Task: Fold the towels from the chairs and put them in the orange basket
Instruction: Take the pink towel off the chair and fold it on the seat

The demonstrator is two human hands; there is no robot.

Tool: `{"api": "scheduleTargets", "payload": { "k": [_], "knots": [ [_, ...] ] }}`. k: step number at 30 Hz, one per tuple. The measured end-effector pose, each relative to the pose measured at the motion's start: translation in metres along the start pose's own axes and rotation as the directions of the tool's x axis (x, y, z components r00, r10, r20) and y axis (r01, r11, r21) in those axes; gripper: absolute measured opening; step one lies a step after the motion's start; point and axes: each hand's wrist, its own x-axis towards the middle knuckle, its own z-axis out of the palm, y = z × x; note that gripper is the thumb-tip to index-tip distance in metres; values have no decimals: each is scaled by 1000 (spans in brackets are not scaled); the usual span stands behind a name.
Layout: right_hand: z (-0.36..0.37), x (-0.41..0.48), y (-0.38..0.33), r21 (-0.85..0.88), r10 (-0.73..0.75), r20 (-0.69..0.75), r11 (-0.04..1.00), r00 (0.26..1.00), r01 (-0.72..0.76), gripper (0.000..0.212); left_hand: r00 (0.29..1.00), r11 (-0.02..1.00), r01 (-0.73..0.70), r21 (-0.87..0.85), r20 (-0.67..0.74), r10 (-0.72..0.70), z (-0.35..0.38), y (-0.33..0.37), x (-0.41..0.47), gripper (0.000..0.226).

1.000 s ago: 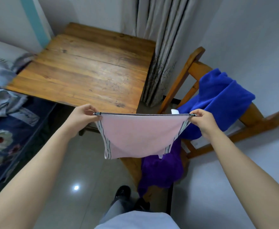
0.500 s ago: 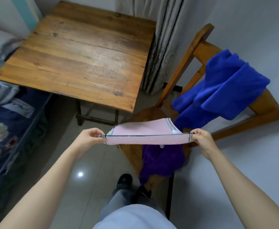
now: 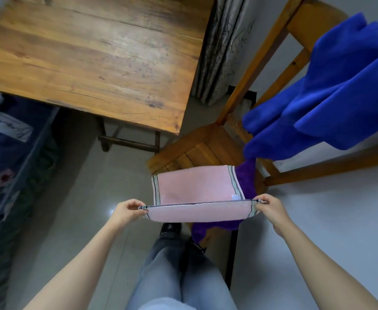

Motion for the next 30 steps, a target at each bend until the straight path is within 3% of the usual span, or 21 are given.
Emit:
{"api": "scheduleTargets", "payload": {
  "k": [9,18,24,27,30],
  "knots": [
    [36,72,-23,158,-90,-150,981,985,114,12,978,973,-37,-227,-209,-11,21,8,63,10],
    [74,152,-20,145,-83,-194,983,977,113,20,927,983,-83,-161,-375,17,37,15,126,11],
    [89,174,-14,140,-72,-306,983,949,120,20,900,995,-82,-65,-434,45,50,19,156,13],
    [95,182,-12,46,-78,-370,994,926,102,24,900,998,-60,-13,-433,48,60,15,167,20],
    [101,180,-11,-313,-191,-396,948,898,63,38,910,979,-31,200,-399,110,68,3,170,40]
  ]
}}
